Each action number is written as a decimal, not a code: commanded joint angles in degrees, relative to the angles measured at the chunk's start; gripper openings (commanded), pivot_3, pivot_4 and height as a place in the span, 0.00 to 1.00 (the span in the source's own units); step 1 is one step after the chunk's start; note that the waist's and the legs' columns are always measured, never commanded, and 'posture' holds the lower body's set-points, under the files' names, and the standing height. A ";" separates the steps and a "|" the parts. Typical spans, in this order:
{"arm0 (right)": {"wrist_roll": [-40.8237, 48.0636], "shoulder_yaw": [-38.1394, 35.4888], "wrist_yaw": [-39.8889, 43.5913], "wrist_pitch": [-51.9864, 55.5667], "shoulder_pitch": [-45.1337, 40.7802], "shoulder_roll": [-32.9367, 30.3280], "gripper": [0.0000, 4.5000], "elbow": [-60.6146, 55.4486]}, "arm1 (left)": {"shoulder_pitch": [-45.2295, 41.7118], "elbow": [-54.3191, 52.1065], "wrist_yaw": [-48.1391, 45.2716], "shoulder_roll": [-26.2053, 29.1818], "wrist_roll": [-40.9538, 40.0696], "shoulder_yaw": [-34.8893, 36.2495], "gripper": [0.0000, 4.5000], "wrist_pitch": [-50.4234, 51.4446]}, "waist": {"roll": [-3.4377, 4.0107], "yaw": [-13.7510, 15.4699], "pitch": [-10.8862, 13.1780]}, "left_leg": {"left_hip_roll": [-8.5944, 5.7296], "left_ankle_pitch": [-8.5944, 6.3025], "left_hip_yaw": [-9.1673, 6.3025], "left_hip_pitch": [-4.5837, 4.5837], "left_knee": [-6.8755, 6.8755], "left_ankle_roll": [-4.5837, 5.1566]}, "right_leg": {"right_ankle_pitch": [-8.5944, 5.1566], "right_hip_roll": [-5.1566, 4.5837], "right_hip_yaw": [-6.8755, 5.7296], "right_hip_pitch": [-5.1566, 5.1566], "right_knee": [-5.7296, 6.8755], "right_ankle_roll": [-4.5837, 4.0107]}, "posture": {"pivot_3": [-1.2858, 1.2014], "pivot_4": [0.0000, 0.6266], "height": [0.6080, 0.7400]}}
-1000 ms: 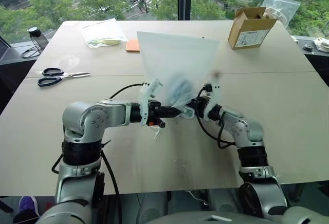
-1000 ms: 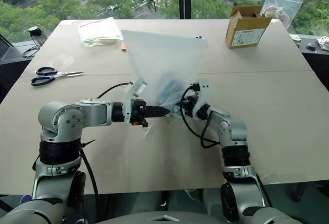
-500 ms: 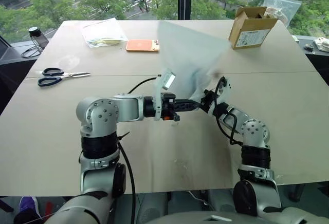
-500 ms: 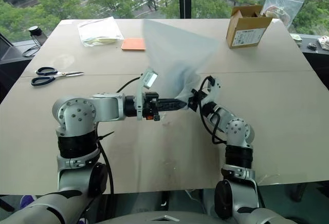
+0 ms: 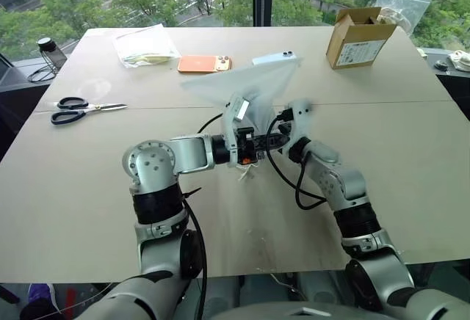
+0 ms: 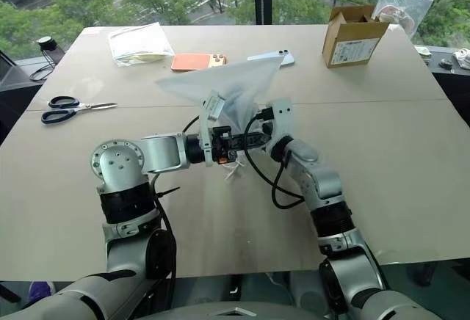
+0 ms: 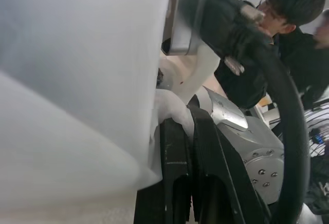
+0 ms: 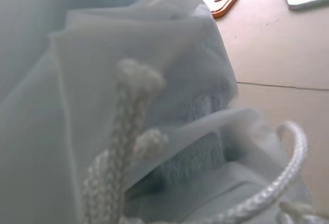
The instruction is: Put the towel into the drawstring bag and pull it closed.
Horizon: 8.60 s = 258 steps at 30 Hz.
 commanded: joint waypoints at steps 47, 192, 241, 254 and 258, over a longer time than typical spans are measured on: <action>4.04 3.69 1.75 25.72 -4.21 -15.92 0.84 -15.85 | -4.34 8.33 -9.47 18.12 1.04 -6.33 0.00 -12.33 | 0.09 -0.13 0.07 | -0.01 0.00 -0.03 -0.66 0.24 0.01 | 0.01 0.00 -0.36 -0.35 -0.18 0.00 | 0.52 0.24 1.00; -23.99 3.94 0.35 4.05 5.94 -7.27 0.00 -16.80 | 34.84 -5.51 -21.07 27.62 32.28 -8.19 0.99 -49.52 | 0.14 1.61 0.09 | 0.02 -0.03 -0.07 -0.34 0.58 0.08 | 0.05 -0.04 -0.22 -0.21 0.41 0.03 | 0.52 0.24 1.00; -14.30 -20.05 -0.70 12.05 -9.58 -37.39 0.00 -22.00 | -4.18 38.43 -0.22 38.51 52.89 -5.93 0.01 -90.67 | 0.12 1.06 0.28 | -0.11 -0.06 0.05 -0.74 0.49 0.13 | 0.12 -0.03 -0.22 -0.40 -0.08 0.07 | 0.52 0.24 1.00; -8.66 -23.18 4.54 3.78 -2.24 -43.79 0.00 -12.16 | 1.37 34.38 -5.16 34.75 40.71 -4.19 0.01 -84.84 | 0.09 1.35 0.26 | -0.09 -0.05 0.06 -0.74 0.48 0.13 | 0.11 -0.03 -0.18 -0.52 0.10 0.06 | 0.52 0.24 1.00; -0.28 -13.47 16.03 7.08 5.53 -41.11 0.00 -25.90 | 6.00 19.95 -9.76 28.62 38.48 -11.66 0.01 -78.56 | 0.08 1.34 0.23 | -0.04 -0.05 0.00 -0.73 0.47 0.13 | 0.11 -0.01 -0.24 -0.39 -0.01 0.06 | 0.52 0.24 1.00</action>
